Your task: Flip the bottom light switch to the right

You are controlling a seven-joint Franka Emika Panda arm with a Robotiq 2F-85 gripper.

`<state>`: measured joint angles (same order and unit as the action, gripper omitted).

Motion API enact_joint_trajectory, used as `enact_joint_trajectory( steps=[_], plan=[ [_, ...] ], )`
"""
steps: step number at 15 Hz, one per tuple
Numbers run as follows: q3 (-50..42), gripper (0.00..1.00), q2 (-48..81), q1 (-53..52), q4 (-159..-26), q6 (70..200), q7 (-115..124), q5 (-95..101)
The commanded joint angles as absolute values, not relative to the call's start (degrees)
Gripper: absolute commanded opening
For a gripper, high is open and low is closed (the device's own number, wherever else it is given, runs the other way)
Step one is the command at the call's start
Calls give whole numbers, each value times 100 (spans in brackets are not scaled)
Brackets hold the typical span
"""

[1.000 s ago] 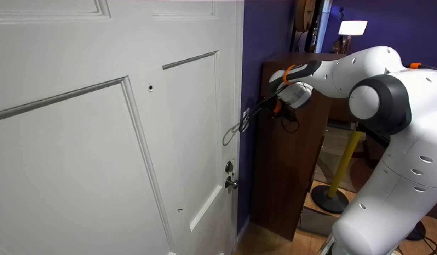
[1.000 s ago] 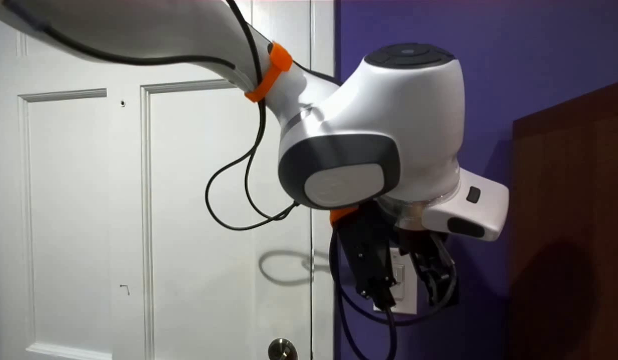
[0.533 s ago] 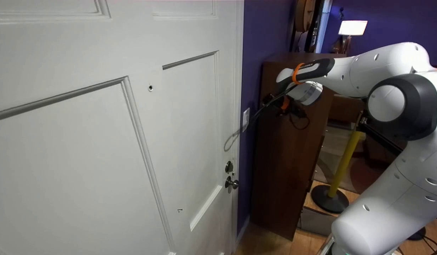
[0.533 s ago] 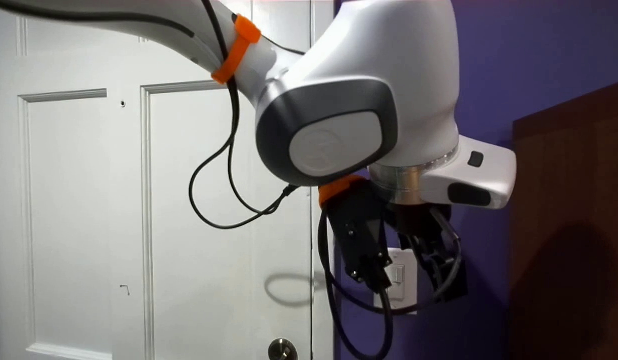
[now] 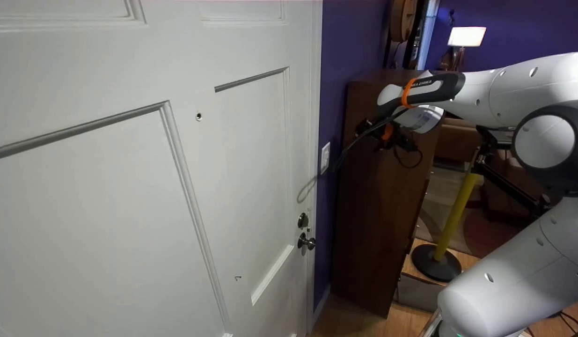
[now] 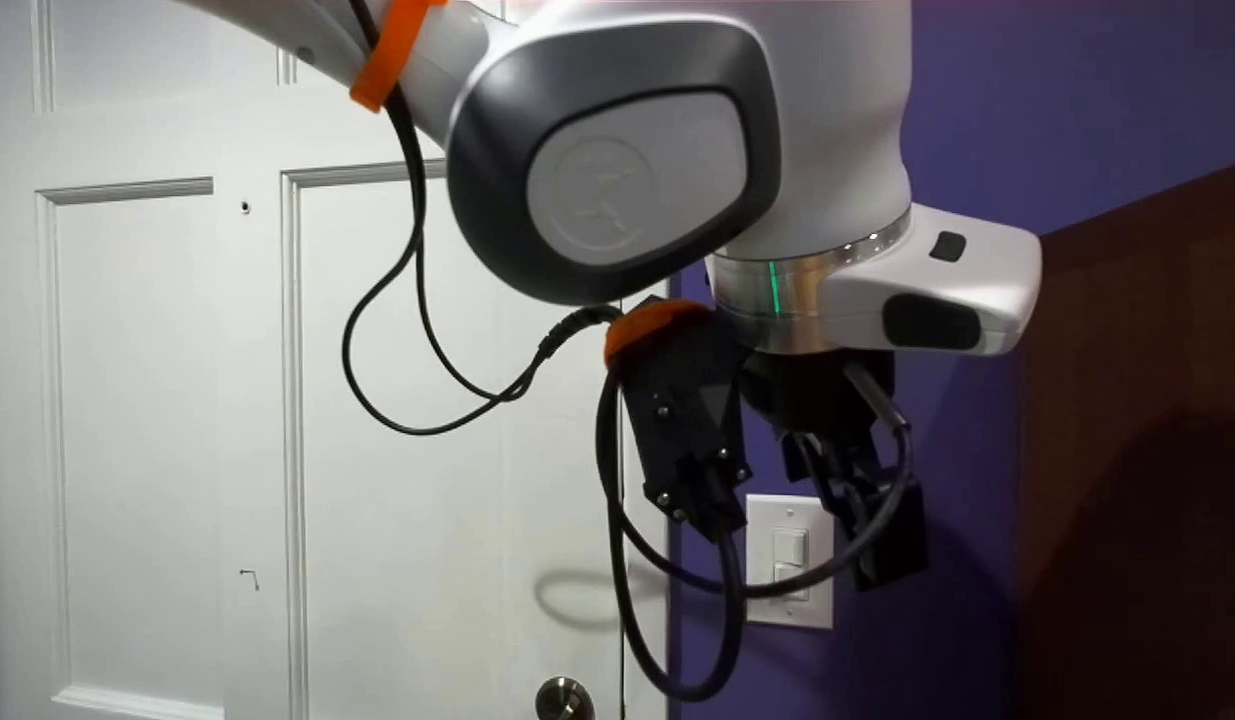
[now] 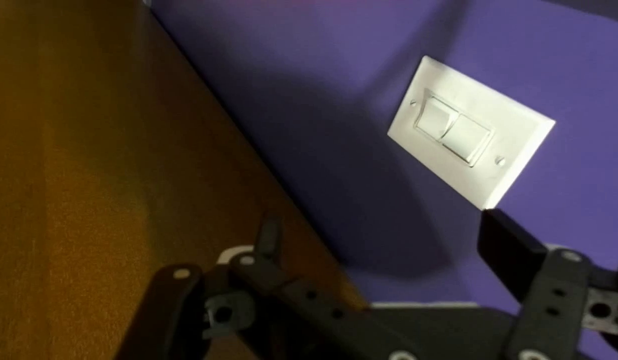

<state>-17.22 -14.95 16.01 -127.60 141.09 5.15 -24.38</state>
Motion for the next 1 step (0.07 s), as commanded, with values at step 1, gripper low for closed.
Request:
enact_joint_trajectory(
  steps=[1],
  plan=[
    [-1771, 100, -1499, 1549, -12753, 14100, 542, -2404]
  ],
)
